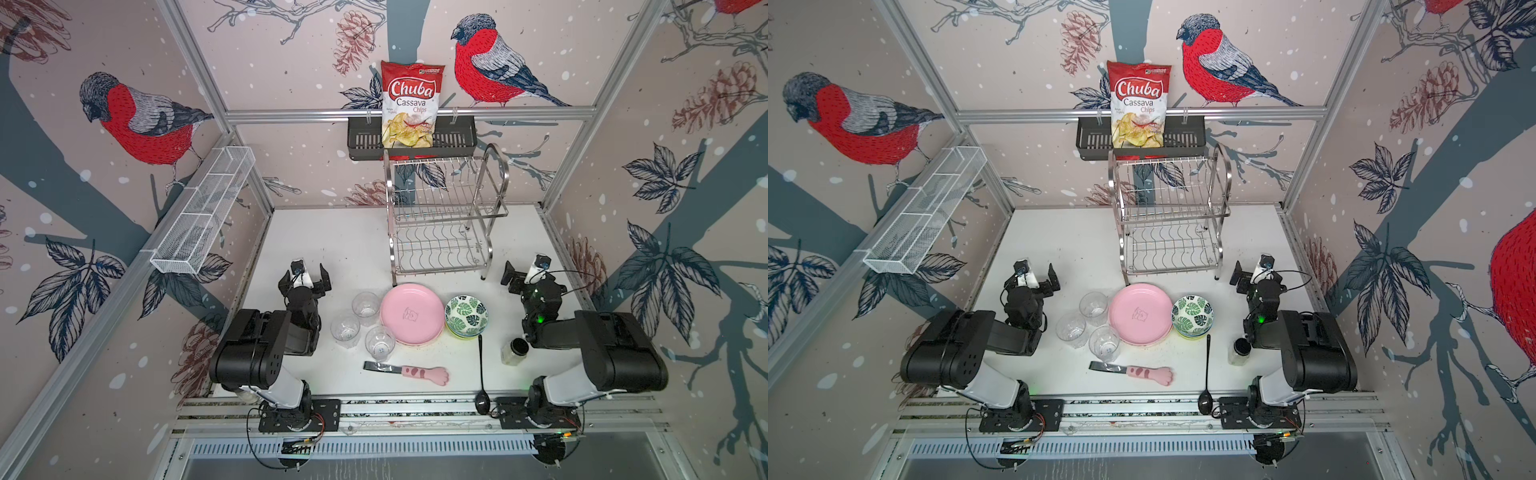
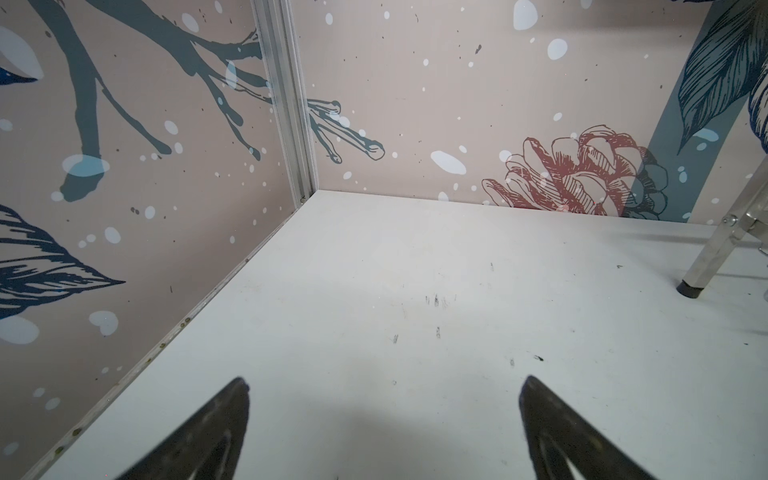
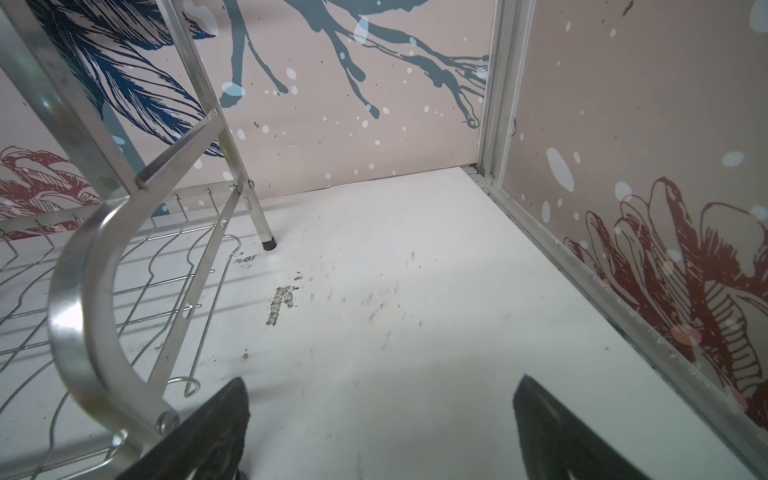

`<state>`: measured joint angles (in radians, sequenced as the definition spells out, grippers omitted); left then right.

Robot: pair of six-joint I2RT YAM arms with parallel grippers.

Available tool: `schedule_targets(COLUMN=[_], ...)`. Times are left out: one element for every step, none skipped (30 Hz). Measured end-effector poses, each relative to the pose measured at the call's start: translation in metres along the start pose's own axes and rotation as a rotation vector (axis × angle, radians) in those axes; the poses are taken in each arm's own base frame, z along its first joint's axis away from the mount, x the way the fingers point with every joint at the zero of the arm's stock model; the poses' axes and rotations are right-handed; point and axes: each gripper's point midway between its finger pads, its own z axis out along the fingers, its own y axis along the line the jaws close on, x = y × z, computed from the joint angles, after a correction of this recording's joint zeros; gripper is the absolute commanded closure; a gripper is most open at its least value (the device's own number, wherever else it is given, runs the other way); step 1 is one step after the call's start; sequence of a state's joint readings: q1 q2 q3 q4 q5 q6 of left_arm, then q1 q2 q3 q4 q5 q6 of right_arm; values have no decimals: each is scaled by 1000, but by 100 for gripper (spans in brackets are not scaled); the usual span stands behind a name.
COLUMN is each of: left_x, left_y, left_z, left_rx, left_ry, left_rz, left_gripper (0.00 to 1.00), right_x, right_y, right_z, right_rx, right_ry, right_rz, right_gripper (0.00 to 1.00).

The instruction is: Unload the mixed dishes from the dish rack

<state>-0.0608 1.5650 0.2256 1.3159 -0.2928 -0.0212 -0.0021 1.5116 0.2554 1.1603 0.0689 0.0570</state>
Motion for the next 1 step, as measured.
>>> schedule_targets(left_x=[0], left_y=[0], left_z=[0], left_rx=[0], left_ry=[0], left_rz=[0], left_gripper=[1], right_x=[1], right_y=[0], right_z=[0], right_rx=[1], right_ry=[4], right_rz=[1], right_gripper=[1])
